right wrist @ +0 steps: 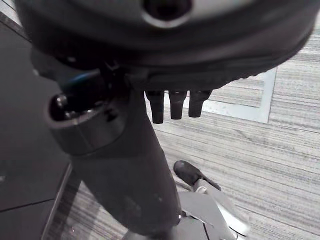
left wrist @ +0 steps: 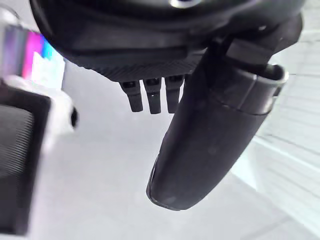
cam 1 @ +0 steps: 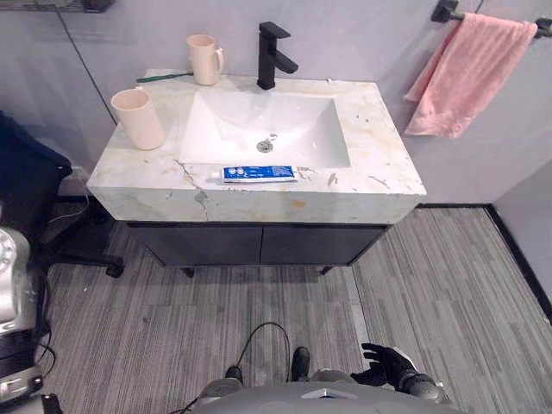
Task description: Organize the bathroom.
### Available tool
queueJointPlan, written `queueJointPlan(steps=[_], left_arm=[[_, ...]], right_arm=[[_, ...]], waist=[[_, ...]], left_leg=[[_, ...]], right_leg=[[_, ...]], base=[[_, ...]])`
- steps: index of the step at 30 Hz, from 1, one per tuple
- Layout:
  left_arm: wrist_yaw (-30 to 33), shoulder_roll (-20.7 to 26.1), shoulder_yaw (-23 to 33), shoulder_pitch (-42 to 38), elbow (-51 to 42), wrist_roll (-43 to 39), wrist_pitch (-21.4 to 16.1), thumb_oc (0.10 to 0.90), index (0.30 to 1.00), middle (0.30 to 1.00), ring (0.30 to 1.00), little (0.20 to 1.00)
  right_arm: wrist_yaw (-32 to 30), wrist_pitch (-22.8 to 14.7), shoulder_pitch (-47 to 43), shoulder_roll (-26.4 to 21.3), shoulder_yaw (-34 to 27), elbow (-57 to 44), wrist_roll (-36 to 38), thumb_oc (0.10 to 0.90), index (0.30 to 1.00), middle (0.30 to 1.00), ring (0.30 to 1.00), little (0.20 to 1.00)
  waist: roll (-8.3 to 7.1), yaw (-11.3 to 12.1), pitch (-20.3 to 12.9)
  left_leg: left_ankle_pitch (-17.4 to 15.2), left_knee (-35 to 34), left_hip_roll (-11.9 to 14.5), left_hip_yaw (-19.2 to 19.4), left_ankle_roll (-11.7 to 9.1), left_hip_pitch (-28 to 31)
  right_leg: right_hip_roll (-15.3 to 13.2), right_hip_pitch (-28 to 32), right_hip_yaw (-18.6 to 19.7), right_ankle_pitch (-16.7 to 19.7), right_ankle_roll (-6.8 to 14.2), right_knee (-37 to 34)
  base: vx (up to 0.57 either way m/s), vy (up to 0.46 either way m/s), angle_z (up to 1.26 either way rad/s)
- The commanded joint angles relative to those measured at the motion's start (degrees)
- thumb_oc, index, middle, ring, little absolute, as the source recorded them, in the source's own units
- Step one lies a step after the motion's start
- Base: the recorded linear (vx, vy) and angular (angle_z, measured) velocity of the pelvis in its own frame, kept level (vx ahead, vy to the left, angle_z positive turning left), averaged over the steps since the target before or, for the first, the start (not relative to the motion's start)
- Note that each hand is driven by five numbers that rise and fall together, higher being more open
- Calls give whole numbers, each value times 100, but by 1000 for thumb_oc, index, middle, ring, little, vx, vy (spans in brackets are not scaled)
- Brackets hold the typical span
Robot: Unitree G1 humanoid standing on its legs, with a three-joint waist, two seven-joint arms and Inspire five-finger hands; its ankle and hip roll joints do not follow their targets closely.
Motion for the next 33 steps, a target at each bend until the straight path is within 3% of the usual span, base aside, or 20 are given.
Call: queueJointPlan(steps=[1,5,7,10,13,16,17,19,23,27,31,33], left_arm=[[-2352,836,-279,-490,-250,-591,29,800,900,900,900,900],[-3944,1596,-895,-1092,-568,-1301,926,800,900,900,900,900],[-4158,1818,-1111,-1360,-567,-1481,1080,800,900,900,900,900],[-4888,2304,-1836,-2219,-296,-1881,1694,800,900,900,900,900],[-5575,2628,-2644,-3051,331,-2136,1955,800,900,900,900,900],[-6018,2804,-3449,-3740,921,-2189,1933,800,900,900,900,900],[-6110,2812,-3579,-3869,989,-2178,1980,800,900,900,900,900],[-6565,2859,-4375,-4555,1509,-2048,2119,800,900,900,900,900],[-7138,2802,-5219,-5146,2255,-1697,2340,800,900,900,900,900],[-7495,2697,-5680,-5446,2942,-1406,2324,800,900,900,900,900],[-7708,2449,-6123,-5739,3450,-1209,2638,800,900,900,900,900],[-7715,2334,-6218,-5787,3664,-1094,2625,800,900,900,900,900]], right_arm=[[136,-31,-348,-152,180,188,289,800,900,900,900,900],[276,85,-524,-206,266,374,287,800,900,900,900,900],[310,97,-585,-224,303,446,326,800,900,900,900,900],[463,181,-686,-298,434,565,292,800,900,900,900,900],[585,185,-733,-328,555,680,159,800,900,900,900,900],[619,233,-822,-355,672,720,202,800,900,900,900,900],[623,244,-829,-346,669,725,207,800,900,900,900,900],[673,321,-948,-382,768,745,246,800,900,900,900,900],[588,382,-1087,-401,863,841,350,800,900,900,900,900],[482,488,-1177,-442,847,907,329,800,900,900,900,900],[440,653,-1320,-513,807,992,467,800,900,900,900,900],[452,688,-1387,-531,789,1017,493,800,900,900,900,900]], waist=[[233,-44,-184],[300,-34,-137],[320,-29,-124],[388,-108,-100],[449,-186,-87],[516,-232,-66],[512,-224,-61],[550,-262,-15],[604,-310,49],[626,-365,104],[634,-431,210],[630,-454,265]], left_leg=[[-518,833,202,285,111,-129],[-557,951,211,315,113,-113],[-546,953,215,325,113,-106],[-529,994,229,378,111,-99],[-540,1040,229,465,113,-72],[-511,1097,225,506,107,-107],[-511,1106,225,507,106,-111],[-487,1174,217,537,97,-164],[-496,1276,200,584,108,-234],[-482,1353,194,634,105,-286],[-470,1450,198,683,106,-381],[-481,1476,197,701,108,-422]], right_leg=[[-351,-374,96,-677,629,571],[-346,-362,173,-673,661,627],[-334,-362,197,-674,666,642],[-310,-354,278,-668,675,657],[-301,-356,337,-647,692,661],[-294,-362,364,-628,691,648],[-295,-361,362,-627,690,647],[-306,-397,379,-609,696,667],[-328,-483,397,-591,700,714],[-351,-535,425,-560,701,734],[-380,-648,452,-535,703,778],[-394,-695,455,-531,702,804]], base=[[-22,13,4],[-24,13,0],[-51,28,-4],[-58,36,-7],[-41,30,-6],[-52,22,-12],[-78,12,-14],[-80,6,-5],[-63,13,1],[-36,8,1],[-64,-4,0],[-89,-6,3]])
